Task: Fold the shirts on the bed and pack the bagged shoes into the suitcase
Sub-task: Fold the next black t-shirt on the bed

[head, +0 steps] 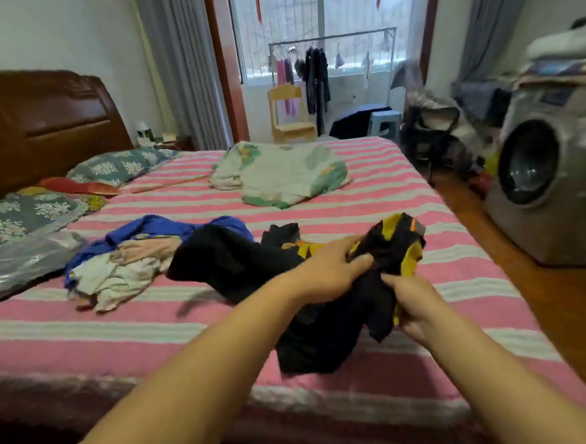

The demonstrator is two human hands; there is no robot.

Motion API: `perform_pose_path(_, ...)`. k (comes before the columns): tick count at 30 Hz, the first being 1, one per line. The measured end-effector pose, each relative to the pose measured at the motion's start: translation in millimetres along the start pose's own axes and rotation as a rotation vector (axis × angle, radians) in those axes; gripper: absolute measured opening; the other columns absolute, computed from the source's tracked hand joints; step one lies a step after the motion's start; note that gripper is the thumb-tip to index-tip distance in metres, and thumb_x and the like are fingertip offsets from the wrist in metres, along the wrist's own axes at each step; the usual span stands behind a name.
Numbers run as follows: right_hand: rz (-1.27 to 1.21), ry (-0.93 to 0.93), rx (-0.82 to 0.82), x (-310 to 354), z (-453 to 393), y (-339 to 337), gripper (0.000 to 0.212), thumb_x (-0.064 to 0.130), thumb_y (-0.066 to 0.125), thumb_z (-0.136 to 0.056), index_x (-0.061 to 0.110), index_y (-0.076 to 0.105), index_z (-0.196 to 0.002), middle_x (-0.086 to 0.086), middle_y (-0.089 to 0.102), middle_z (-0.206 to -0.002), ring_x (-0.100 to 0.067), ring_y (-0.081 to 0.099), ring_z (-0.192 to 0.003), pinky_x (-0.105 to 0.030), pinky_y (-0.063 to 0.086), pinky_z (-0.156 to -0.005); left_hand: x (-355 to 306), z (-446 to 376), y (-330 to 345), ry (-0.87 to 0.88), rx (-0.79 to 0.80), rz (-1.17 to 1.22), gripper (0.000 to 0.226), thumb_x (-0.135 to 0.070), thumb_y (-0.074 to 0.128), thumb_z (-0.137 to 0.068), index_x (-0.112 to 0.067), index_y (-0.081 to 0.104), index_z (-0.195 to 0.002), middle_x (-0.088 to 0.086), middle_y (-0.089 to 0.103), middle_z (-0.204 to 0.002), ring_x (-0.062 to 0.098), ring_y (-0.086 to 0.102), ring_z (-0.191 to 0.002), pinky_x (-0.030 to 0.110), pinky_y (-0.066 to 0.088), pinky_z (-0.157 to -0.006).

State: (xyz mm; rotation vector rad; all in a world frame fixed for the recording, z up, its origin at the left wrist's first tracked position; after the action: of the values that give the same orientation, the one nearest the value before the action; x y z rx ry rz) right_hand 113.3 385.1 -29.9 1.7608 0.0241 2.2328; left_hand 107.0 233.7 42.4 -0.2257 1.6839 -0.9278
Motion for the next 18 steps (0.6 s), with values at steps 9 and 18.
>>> perform_pose_path(9,0.248,0.134,-0.524,-58.5,37.3,-149.8,0.039,0.000,0.052,-0.074,0.006,0.061,-0.111,-0.021,0.064,-0.117,-0.036,0.062,-0.089,-0.051,0.055,-0.067,162.8,94.4,154.3,-0.264,0.025,-0.638,0.075,-0.055,0.057,-0.094,-0.032,0.027,-0.159,0.008,0.024,-0.165,0.034,0.022,-0.151,0.049,0.030,-0.117)
perform_pose_path(18,1.428,-0.123,-0.450,-30.8,49.4,-170.2,0.041,0.010,0.054,-0.090,0.023,0.059,-0.127,-0.012,0.017,-0.161,-0.039,0.020,-0.142,-0.050,0.031,-0.113,174.6,67.7,112.9,-0.156,-0.187,-0.834,0.034,-0.009,0.065,-0.085,-0.022,0.071,-0.116,0.005,0.072,-0.111,0.031,0.063,-0.112,0.049,0.041,-0.105)
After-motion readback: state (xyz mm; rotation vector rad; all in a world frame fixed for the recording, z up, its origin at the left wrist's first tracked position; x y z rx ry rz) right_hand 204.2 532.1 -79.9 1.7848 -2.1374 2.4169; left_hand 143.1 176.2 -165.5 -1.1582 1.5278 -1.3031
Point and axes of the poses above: each hand's wrist, its own z-axis away from the middle knuckle, its own y-axis out of the palm, x = y × z, the point moved 2 cm from there along -z, towards the middle knuckle
